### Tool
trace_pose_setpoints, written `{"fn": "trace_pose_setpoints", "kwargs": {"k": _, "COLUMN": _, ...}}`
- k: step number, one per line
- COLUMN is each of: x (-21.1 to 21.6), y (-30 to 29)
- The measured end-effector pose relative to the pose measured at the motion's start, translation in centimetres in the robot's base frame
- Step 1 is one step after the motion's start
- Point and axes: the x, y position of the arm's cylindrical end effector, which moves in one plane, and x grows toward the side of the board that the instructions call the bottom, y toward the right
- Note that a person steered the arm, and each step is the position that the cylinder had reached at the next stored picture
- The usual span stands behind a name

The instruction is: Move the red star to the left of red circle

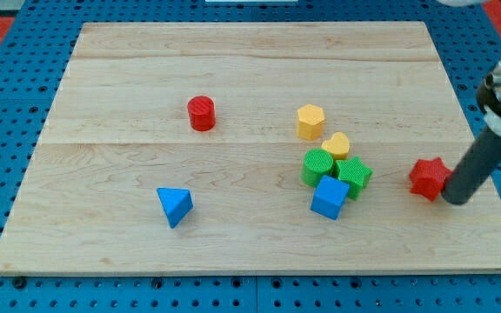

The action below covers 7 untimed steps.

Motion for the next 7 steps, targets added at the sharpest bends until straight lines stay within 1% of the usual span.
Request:
{"fn": "trace_pose_setpoints", "kwargs": {"k": 1, "x": -3.6, "y": -5.0}}
{"fn": "trace_pose_setpoints", "kwargs": {"k": 2, "x": -4.9, "y": -5.8}}
{"fn": "trace_pose_setpoints", "kwargs": {"k": 3, "x": -4.3, "y": -5.1}}
{"fn": "trace_pose_setpoints", "kwargs": {"k": 4, "x": -7.3, "y": -8.6}}
{"fn": "trace_pose_setpoints", "kwargs": {"k": 5, "x": -11.6, "y": -11.3}}
{"fn": "trace_pose_setpoints", "kwargs": {"k": 7, "x": -16.8, "y": -16.1}}
